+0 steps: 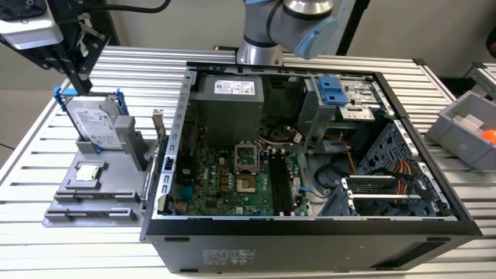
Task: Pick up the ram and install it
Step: 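Reach for the ram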
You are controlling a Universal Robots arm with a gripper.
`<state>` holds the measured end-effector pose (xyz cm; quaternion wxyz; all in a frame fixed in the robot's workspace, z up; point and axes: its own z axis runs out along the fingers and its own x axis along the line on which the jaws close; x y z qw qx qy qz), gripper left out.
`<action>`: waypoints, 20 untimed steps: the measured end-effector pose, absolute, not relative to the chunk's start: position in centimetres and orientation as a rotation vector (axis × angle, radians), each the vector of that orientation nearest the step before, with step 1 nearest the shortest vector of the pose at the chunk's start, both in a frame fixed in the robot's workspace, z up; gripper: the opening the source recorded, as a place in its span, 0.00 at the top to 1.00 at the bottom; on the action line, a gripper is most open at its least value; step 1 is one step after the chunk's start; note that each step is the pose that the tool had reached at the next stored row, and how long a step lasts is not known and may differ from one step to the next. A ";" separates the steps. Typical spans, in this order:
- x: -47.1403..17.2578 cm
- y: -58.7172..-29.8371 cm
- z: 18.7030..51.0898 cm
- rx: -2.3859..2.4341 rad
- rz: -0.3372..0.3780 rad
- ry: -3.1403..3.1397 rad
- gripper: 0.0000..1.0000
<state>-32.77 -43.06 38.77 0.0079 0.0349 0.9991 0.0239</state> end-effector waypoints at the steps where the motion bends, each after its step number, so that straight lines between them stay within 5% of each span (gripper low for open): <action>1: -32.8 -43.2 38.8 0.109 0.075 3.123 1.00; 20: -33.5 -44.5 38.5 0.070 0.075 3.125 1.00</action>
